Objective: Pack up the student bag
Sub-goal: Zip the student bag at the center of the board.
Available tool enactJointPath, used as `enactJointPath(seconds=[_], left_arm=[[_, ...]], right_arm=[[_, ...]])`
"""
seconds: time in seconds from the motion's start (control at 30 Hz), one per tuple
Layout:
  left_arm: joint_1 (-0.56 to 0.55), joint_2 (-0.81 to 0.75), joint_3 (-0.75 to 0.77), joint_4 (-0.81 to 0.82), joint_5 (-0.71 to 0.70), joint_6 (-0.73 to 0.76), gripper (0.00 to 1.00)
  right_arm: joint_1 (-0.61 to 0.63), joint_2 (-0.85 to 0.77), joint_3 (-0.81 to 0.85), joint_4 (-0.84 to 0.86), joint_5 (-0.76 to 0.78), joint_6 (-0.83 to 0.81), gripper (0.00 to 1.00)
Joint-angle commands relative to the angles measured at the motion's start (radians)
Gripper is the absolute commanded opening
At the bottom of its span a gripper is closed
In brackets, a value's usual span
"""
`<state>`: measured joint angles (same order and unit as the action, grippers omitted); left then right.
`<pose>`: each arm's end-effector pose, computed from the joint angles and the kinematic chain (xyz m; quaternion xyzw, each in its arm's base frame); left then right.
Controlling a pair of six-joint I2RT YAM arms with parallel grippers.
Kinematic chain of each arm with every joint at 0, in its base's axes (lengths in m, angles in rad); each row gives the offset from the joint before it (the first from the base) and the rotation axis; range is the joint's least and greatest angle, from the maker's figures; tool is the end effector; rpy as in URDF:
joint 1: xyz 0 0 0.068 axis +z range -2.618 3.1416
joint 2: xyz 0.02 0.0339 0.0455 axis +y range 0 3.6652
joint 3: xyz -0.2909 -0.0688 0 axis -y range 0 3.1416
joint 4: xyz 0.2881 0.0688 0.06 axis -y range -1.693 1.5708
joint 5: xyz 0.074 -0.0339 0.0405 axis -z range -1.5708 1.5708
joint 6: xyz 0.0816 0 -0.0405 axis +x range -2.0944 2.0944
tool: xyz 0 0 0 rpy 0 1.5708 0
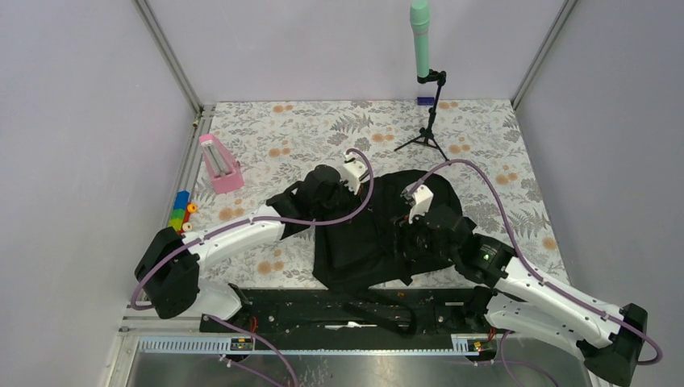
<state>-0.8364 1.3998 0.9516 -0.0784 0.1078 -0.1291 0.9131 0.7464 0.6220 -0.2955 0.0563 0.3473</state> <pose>0.2550 -0.2955 0.2514 0.3250 0.8026 -0.2725 0.4194 0.1514 0.1885 0.2714 -0.2194 0.8096 0.3015 0.4534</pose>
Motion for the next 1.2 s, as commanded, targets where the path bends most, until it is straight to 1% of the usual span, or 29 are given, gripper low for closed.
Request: enactJointPath(seconds=[0.0,0.17,0.3,0.33,0.37,0.4,0.43,0.53,0.6,0.7,0.8,1.0,1.17], left_arm=[[0.014,-0.050,-0.017,0.098,0.046,-0.015,0.00],[0.014,-0.055,-0.019,0.107,0.047,-0.018,0.00],[0.015,-0.059,-0.016,0.109,0.045,-0.020,0.00],[0.014,-0.059,-0.016,0.112,0.045,-0.020,0.00],[0.014,-0.059,-0.016,0.115,0.045,-0.021,0.00],[-0.051,-0.058,-0.016,0.117,0.044,-0.021,0.00],[0.006,-0.056,-0.014,0.118,0.041,-0.021,0.00],[0.015,-0.051,-0.002,0.111,0.019,-0.021,0.00],[0.016,-0.044,0.011,0.102,-0.011,-0.022,0.00],[0.026,-0.023,0.049,0.085,-0.050,-0.041,0.00],[0.050,0.010,0.092,0.063,-0.055,-0.065,0.00],[0.096,0.069,0.157,0.029,-0.051,-0.068,0.00],[0.120,0.107,0.205,-0.029,-0.082,-0.039,0.00]], right_arm=[[0.010,0.074,0.110,0.016,0.027,-0.034,0.68],[0.016,0.169,0.148,0.062,0.046,-0.037,0.65],[0.025,0.240,0.150,0.068,0.153,-0.012,0.60],[0.029,0.254,0.149,0.069,0.180,-0.005,0.57],[0.030,0.265,0.147,0.069,0.202,0.004,0.50],[0.033,0.274,0.146,0.070,0.223,0.014,0.40],[0.034,0.278,0.144,0.070,0.235,0.020,0.32],[0.039,0.271,0.139,0.071,0.241,0.020,0.12],[0.042,0.257,0.135,0.070,0.226,0.013,0.00],[0.047,0.245,0.121,0.070,0.186,-0.002,0.00],[0.063,0.247,0.099,0.064,0.147,-0.006,0.00],[0.118,0.236,0.067,0.045,0.163,0.021,0.00],[0.140,0.200,0.057,0.014,0.189,0.048,0.00]])
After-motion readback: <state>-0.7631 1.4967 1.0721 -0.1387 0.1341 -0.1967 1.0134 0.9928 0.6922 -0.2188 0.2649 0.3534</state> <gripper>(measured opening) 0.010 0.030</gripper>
